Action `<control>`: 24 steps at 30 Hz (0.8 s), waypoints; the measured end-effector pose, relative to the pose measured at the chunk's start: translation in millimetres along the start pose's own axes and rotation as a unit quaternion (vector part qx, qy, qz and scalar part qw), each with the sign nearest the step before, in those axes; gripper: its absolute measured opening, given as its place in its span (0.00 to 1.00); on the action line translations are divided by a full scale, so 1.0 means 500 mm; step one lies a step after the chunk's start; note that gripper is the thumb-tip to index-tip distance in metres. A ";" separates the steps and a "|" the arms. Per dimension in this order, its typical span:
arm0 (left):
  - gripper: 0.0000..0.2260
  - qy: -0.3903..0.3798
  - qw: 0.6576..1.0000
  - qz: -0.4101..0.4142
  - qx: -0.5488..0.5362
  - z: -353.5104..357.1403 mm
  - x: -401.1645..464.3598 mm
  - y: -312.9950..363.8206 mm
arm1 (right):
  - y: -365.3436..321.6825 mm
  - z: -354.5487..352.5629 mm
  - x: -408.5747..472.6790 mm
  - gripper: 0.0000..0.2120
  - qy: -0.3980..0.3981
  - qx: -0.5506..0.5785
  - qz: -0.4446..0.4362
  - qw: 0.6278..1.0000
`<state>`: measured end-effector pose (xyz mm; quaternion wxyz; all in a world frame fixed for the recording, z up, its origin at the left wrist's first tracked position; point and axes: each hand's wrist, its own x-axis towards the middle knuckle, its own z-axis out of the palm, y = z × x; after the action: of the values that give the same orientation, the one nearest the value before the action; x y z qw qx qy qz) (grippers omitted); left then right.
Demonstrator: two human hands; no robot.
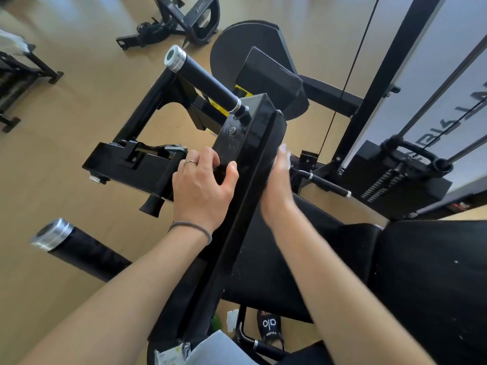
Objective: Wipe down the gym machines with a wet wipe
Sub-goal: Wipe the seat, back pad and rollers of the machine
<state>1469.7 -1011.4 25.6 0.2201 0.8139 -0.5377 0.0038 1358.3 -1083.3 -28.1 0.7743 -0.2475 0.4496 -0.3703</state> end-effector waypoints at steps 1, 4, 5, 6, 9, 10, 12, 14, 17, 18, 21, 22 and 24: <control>0.13 0.001 1.000 -0.001 -0.003 0.001 0.000 -0.001 | 0.032 0.012 -0.056 0.31 -0.016 0.016 0.010 1.000; 0.13 0.005 1.000 0.001 -0.013 0.001 0.001 -0.002 | 0.119 0.046 -0.206 0.23 0.011 -0.039 -0.069 0.997; 0.13 0.004 1.000 0.001 -0.015 0.002 0.002 -0.002 | 0.139 0.051 -0.235 0.16 0.015 -0.067 -0.103 0.992; 0.13 0.001 1.000 0.001 -0.017 0.002 0.002 -0.003 | 0.152 0.057 -0.251 0.12 0.012 -0.097 -0.125 0.987; 0.13 0.000 1.000 0.003 -0.031 0.001 0.002 -0.003 | 0.124 0.062 -0.217 0.11 -0.006 -0.109 -0.135 0.985; 0.13 0.002 0.999 0.002 -0.034 0.002 0.003 -0.004 | 0.102 0.057 -0.183 0.13 -0.003 -0.098 -0.127 0.987; 0.14 0.001 0.999 0.001 -0.036 0.002 0.002 -0.004 | 0.056 0.045 -0.119 0.19 0.008 -0.119 -0.125 0.985; 0.14 0.001 0.999 0.001 -0.036 0.002 0.002 -0.003 | 0.055 0.047 -0.112 0.22 0.017 -0.157 -0.146 0.977; 0.13 0.004 0.999 0.006 -0.042 0.001 0.002 -0.005 | 0.170 0.052 -0.225 0.28 -0.005 -0.205 -0.216 0.955; 0.13 0.004 0.999 0.007 -0.042 0.002 0.001 -0.006 | 0.212 0.054 -0.276 0.28 -0.013 -0.221 -0.238 0.946; 0.13 0.002 0.999 0.009 -0.040 0.004 0.000 -0.007 | 0.233 0.062 -0.329 0.24 -0.035 -0.215 -0.254 0.943; 0.13 0.002 0.999 0.008 -0.038 0.004 0.001 -0.007 | 0.221 0.061 -0.306 0.22 -0.029 -0.215 -0.244 0.945; 0.14 0.004 0.999 0.005 -0.037 0.004 0.004 -0.007 | 0.170 0.062 -0.226 0.19 0.002 -0.198 -0.198 0.960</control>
<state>1473.1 -1012.7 23.1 0.2523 0.8027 -0.5403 -0.0116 1379.1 -940.8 -16.3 0.6204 -0.4791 0.4571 -0.4202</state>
